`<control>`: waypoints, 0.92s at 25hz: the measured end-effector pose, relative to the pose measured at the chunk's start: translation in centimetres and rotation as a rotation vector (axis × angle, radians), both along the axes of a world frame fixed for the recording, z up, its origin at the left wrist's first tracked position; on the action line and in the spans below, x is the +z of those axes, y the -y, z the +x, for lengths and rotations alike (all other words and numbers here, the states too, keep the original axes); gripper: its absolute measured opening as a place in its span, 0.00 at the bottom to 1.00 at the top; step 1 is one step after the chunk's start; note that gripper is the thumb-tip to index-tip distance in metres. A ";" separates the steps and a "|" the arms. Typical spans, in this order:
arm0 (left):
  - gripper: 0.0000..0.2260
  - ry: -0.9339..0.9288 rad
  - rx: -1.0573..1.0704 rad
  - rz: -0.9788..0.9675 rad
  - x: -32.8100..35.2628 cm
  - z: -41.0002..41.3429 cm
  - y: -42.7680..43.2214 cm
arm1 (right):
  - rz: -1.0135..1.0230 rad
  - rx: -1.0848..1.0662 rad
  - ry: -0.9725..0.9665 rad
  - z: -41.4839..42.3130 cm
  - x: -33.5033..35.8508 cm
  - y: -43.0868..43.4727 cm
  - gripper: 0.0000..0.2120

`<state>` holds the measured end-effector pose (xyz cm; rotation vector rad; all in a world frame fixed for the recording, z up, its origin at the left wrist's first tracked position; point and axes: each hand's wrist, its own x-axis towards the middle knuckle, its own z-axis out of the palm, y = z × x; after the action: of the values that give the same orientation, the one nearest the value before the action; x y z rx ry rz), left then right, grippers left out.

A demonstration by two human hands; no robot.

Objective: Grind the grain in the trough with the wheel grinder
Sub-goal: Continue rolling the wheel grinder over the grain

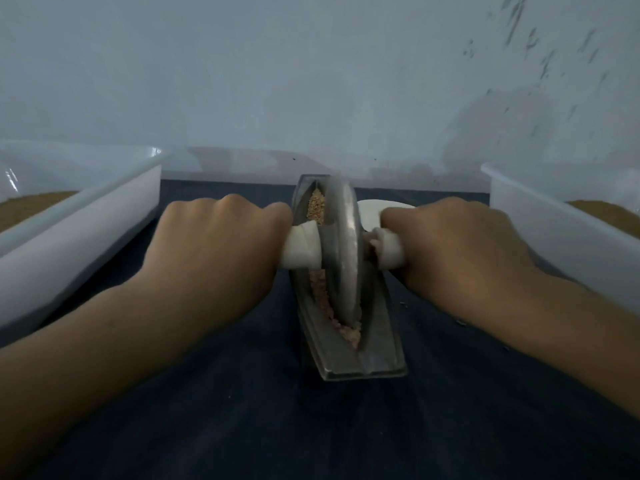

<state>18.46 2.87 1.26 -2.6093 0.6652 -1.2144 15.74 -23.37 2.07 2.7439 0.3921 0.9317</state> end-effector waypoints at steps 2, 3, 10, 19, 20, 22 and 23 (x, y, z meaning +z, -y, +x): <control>0.10 -0.042 0.054 0.016 0.0 0.8 0.6 | -0.006 -0.016 0.055 0.7 -0.3 0.2 0.18; 0.09 -0.133 0.143 0.009 -0.2 1.8 1.3 | -0.016 -0.044 0.070 2.1 -0.4 -0.5 0.15; 0.06 -0.492 0.256 -0.134 1.9 5.5 2.6 | -0.037 -0.109 -0.075 7.7 2.0 -3.1 0.06; 0.09 -0.157 0.242 0.081 1.3 3.3 2.7 | 0.053 -0.080 0.058 5.4 -1.1 -0.9 0.14; 0.03 -0.204 0.268 0.044 1.8 4.7 3.5 | 0.106 -0.123 -0.027 6.9 -0.5 -1.7 0.07; 0.05 -0.268 0.306 0.021 3.2 6.5 4.6 | 0.195 -0.177 -0.165 9.0 0.3 -2.3 0.08; 0.06 -0.292 0.313 0.028 3.4 6.3 4.8 | 0.190 -0.178 -0.192 9.0 0.5 -2.2 0.09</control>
<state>24.81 -1.90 4.67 -2.7587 0.2945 -0.7390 24.71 -21.15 2.53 2.9919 0.0901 0.6966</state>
